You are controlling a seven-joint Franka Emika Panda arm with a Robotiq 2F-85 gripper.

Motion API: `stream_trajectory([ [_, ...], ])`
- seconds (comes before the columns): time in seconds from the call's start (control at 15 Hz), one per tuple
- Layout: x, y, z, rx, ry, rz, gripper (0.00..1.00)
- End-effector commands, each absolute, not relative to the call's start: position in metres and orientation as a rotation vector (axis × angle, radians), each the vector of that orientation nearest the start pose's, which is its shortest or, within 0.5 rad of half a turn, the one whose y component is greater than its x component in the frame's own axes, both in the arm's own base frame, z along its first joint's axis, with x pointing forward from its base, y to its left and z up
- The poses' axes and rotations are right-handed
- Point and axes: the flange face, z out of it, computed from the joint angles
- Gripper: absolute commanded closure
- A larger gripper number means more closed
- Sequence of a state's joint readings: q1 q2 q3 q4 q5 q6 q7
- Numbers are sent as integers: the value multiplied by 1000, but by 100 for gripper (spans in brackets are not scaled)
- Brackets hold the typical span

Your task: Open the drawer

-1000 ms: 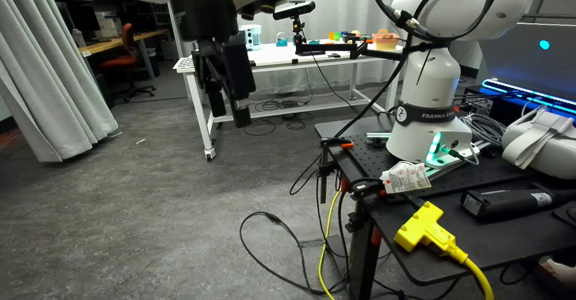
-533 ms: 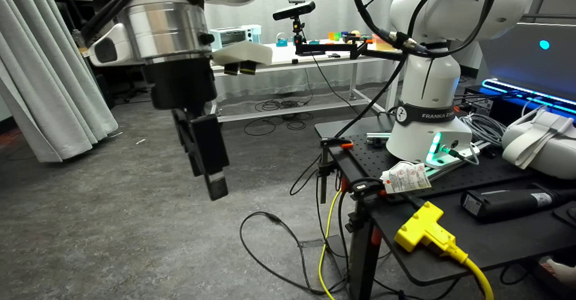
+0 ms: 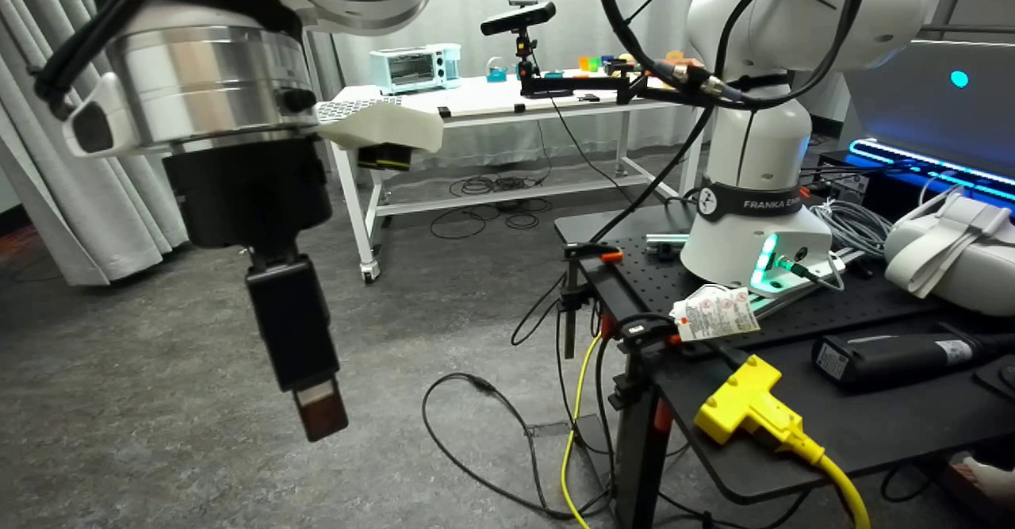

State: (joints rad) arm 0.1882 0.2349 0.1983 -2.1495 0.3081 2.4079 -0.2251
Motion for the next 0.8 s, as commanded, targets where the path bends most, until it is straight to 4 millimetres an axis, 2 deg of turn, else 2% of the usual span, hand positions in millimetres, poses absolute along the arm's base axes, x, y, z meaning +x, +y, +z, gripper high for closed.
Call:
stream_trajectory([
  [0.0, 527, 212, 296, -2840, -550, -2, 0],
  [0.27, 533, 216, 272, -2833, -524, -16, 0],
  [0.73, 548, 251, 231, -2760, -451, 14, 0],
])
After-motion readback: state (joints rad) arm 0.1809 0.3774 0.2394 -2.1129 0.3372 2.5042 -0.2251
